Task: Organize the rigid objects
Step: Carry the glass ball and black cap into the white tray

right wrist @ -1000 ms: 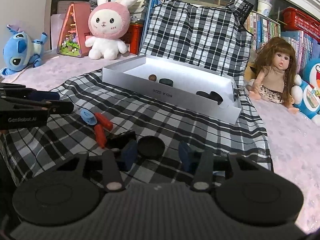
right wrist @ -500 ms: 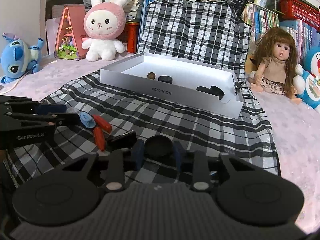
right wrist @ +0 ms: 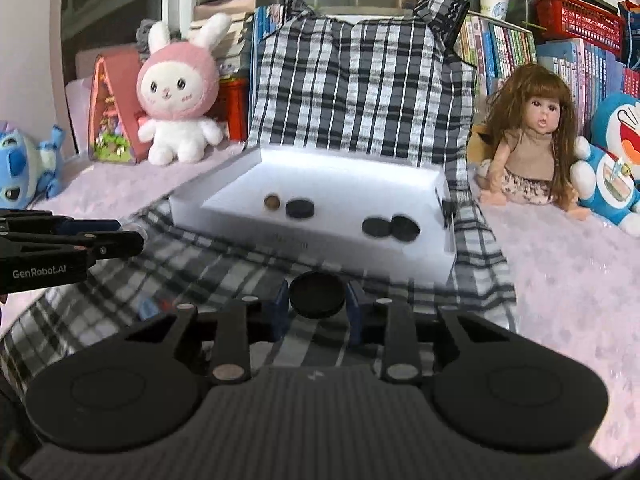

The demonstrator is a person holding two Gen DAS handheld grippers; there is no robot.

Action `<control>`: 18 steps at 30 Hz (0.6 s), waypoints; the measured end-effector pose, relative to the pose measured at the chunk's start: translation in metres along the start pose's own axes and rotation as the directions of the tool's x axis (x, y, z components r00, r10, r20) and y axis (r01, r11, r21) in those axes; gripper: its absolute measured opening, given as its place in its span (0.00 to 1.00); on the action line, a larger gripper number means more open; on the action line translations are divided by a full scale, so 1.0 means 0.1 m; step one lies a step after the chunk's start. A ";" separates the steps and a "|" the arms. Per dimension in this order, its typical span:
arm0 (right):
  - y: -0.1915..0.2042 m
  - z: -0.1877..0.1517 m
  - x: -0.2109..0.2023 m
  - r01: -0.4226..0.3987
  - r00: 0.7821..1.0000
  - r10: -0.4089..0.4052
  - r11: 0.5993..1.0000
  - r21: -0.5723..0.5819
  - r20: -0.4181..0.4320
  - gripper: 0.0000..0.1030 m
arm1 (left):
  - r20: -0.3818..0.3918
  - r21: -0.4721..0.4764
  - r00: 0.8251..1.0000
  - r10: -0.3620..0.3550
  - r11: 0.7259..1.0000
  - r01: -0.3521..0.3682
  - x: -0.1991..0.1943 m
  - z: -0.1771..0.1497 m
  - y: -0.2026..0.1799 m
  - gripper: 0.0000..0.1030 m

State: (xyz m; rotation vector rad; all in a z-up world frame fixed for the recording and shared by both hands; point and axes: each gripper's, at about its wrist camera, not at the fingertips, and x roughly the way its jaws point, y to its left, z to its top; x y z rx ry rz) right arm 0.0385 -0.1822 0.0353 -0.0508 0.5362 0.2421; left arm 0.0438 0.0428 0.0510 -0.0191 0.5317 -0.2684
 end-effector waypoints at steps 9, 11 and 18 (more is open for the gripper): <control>-0.25 0.57 0.40 -0.068 0.995 0.076 0.992 0.108 -0.069 0.36 | -0.077 -0.108 0.994 -0.077 0.992 0.068 0.48 0.55 0.09 0.29; -0.31 0.68 0.51 -0.071 0.991 0.086 0.987 0.144 -0.099 0.36 | -0.104 -0.134 0.991 -0.089 0.988 0.074 0.62 0.64 0.11 0.29; -0.45 0.87 0.94 -0.037 0.978 0.082 0.973 0.228 -0.191 0.36 | -0.137 -0.165 0.986 -0.098 0.984 0.075 1.11 0.88 0.18 0.29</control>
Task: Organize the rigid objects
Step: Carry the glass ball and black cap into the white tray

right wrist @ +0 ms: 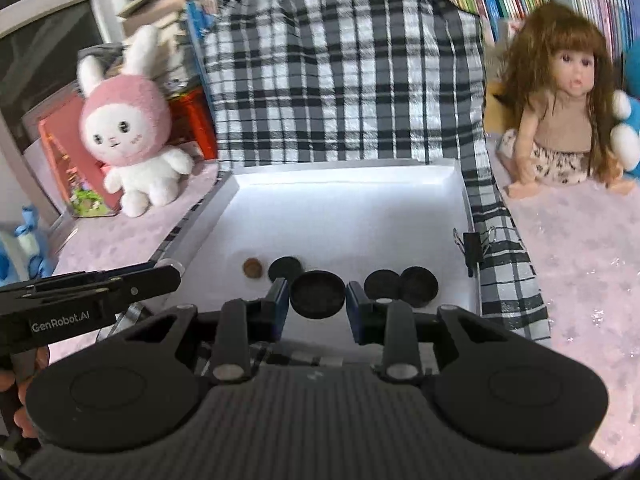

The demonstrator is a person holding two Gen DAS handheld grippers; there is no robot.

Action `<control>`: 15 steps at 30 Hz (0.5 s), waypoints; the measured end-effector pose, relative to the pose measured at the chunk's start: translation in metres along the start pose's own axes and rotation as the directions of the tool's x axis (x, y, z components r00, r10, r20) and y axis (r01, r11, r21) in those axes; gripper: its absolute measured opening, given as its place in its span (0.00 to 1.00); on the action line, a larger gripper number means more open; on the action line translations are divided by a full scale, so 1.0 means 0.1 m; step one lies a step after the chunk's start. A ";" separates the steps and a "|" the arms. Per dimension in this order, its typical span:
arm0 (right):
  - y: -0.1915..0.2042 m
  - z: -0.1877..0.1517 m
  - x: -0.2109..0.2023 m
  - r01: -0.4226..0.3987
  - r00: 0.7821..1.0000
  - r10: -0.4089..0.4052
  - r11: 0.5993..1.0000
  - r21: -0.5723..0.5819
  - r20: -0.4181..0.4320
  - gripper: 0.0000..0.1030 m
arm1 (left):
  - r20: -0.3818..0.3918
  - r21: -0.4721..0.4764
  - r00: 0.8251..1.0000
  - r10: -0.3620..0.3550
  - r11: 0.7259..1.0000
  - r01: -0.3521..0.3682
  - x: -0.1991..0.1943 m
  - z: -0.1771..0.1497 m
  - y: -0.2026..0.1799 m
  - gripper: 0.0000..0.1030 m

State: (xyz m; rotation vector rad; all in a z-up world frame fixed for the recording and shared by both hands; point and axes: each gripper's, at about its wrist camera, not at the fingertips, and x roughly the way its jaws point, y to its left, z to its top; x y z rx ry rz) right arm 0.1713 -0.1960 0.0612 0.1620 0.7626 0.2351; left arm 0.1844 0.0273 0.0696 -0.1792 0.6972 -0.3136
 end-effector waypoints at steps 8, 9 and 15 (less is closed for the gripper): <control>-0.05 0.04 0.42 0.040 0.998 -0.038 0.999 0.033 -0.050 0.36 | -0.042 -0.029 0.999 0.034 0.999 -0.035 0.43 0.06 0.11 0.29; -0.05 0.04 0.46 0.041 0.998 -0.039 0.999 0.036 -0.053 0.36 | -0.047 -0.028 0.998 0.039 0.999 -0.040 0.47 0.05 0.13 0.29; -0.10 0.02 0.64 0.064 0.996 -0.060 0.997 0.045 -0.071 0.36 | -0.063 -0.032 0.997 0.042 0.999 -0.044 0.64 0.03 0.17 0.29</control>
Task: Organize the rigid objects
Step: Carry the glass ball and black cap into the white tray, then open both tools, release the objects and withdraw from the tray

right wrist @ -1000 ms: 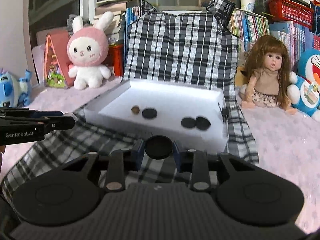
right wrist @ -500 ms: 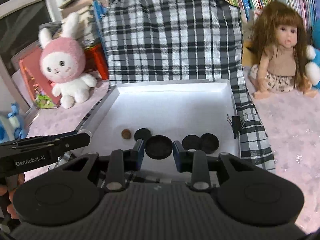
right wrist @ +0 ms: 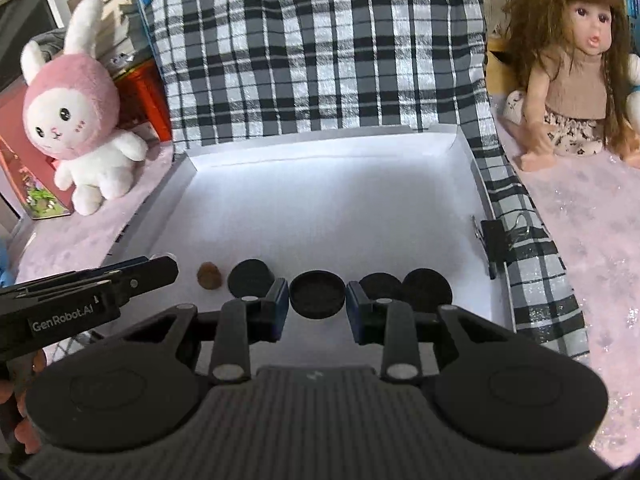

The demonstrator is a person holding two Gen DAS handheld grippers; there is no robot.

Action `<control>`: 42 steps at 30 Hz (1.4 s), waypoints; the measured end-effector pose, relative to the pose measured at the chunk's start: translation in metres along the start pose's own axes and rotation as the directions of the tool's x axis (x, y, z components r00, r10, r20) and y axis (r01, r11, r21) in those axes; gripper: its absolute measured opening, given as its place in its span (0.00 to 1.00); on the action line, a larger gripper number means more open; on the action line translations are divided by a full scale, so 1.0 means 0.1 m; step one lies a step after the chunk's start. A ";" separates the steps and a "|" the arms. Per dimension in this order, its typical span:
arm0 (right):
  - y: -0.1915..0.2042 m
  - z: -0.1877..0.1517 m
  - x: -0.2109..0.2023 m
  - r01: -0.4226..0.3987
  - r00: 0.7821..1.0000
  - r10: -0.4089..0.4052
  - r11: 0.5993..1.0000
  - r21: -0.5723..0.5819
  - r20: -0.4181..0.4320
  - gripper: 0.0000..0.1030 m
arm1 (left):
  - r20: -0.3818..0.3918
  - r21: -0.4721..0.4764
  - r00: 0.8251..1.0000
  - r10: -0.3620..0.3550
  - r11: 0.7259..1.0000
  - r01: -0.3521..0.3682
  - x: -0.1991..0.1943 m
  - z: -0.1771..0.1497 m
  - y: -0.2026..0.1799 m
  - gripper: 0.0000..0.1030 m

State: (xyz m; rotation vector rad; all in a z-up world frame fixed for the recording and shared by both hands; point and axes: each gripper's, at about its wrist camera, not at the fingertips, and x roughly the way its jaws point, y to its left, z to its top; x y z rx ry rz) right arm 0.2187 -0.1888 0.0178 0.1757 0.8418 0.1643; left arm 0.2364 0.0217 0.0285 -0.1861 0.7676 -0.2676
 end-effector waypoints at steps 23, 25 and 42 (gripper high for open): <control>0.03 0.00 0.01 -0.020 1.000 0.020 1.000 0.001 0.006 0.54 | -0.005 0.027 1.000 -0.004 1.000 0.004 0.09 -0.02 -0.05 0.46; 0.03 0.00 -0.02 -0.021 1.000 0.021 1.000 0.001 0.010 0.56 | 0.007 0.044 1.000 0.014 0.999 -0.014 0.04 -0.02 -0.07 0.53; 0.14 -0.54 -0.69 -0.067 0.987 0.088 0.986 -0.156 0.135 0.75 | 0.107 0.133 0.994 -0.016 0.991 0.002 -0.74 -0.46 -0.16 0.72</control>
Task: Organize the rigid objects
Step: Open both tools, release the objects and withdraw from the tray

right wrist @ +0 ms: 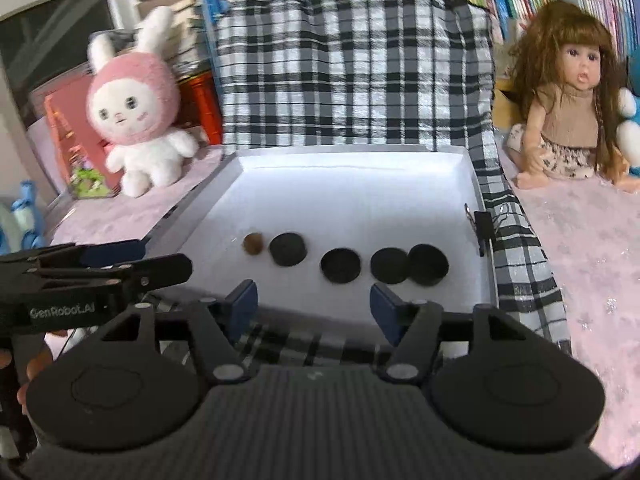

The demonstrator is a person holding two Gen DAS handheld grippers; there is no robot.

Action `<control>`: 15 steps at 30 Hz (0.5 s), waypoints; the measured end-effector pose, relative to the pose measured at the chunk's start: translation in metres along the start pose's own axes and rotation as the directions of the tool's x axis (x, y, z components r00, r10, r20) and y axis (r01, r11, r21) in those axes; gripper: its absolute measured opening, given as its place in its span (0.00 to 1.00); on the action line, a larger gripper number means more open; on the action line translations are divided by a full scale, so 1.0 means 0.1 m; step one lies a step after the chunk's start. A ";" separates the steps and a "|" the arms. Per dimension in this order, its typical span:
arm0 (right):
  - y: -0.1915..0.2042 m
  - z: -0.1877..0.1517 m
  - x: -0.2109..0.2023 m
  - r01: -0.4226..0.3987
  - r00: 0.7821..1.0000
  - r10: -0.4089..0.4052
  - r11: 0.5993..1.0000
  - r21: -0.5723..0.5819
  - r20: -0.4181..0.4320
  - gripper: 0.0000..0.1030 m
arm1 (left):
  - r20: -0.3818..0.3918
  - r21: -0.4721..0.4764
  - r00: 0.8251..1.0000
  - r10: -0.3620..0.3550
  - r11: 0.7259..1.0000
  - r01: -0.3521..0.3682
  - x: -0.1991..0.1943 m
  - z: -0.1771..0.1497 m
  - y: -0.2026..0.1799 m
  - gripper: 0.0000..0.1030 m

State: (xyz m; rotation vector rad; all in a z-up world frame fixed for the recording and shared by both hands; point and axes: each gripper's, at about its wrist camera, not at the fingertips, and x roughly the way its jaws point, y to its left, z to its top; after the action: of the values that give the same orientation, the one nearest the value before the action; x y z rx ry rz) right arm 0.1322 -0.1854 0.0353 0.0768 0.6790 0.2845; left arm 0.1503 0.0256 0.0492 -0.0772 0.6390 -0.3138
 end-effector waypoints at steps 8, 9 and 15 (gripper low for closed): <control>0.17 -0.40 -0.33 -0.028 0.999 0.036 0.981 -0.194 0.039 0.81 | 0.043 -0.014 0.999 -0.001 1.000 0.002 -0.37 -0.44 -0.07 0.74; 0.17 -0.44 -0.36 -0.027 0.999 0.036 0.977 -0.210 0.037 0.81 | 0.048 -0.013 0.999 0.004 1.000 -0.003 -0.41 -0.49 -0.08 0.74; 0.18 -0.69 -0.52 -0.052 0.998 0.060 0.957 -0.285 0.018 0.81 | 0.057 -0.045 0.998 0.005 0.999 -0.003 -0.66 -0.80 -0.06 0.74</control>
State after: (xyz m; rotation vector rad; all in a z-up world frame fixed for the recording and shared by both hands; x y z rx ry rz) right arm 0.0460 -0.1849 0.0165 -0.1759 0.6042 0.4327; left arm 0.0505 0.0426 0.0238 -0.1279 0.5894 -0.2925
